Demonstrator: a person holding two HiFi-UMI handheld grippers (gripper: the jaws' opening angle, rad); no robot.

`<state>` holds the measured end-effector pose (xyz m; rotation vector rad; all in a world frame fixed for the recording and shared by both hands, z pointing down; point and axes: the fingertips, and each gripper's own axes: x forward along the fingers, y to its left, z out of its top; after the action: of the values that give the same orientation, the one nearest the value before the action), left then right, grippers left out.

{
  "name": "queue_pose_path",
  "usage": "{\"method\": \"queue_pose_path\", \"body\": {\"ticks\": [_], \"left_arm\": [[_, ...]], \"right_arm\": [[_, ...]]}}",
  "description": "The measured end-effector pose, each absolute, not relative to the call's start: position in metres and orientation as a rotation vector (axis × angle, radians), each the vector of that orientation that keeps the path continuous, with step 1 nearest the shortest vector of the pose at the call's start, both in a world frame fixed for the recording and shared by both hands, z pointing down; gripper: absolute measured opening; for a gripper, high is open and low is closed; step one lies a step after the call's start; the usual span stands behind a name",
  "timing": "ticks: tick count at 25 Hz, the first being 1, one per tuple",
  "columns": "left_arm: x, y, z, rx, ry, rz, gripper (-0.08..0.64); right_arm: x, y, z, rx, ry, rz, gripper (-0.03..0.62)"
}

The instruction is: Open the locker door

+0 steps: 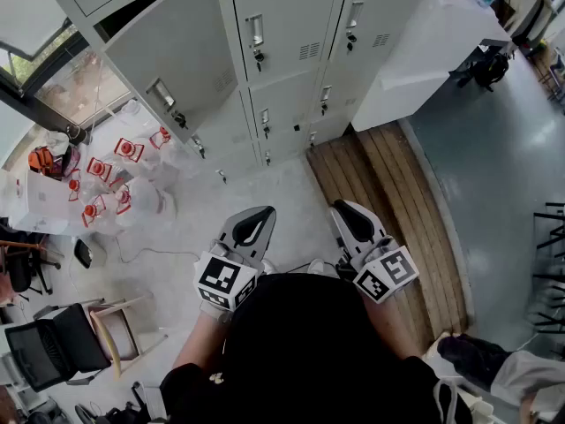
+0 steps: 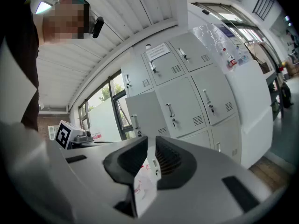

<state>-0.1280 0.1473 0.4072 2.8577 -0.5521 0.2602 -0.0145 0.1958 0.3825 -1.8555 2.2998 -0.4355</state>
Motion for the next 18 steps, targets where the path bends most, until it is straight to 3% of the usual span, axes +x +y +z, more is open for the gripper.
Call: {"method": "queue_pose_path", "body": {"ticks": [10,18], "left_arm": [[-0.170,0.119,0.425,2.843,-0.489,0.285,0.023],[-0.162,0.089,0.438,2.801,-0.517,0.301,0.023]], "right_arm": [[-0.055,0.159,0.393,-1.901,2.293,-0.450,0.067],[-0.027,0.125,0.400,-1.882,2.203,-0.538,0.067]]}}
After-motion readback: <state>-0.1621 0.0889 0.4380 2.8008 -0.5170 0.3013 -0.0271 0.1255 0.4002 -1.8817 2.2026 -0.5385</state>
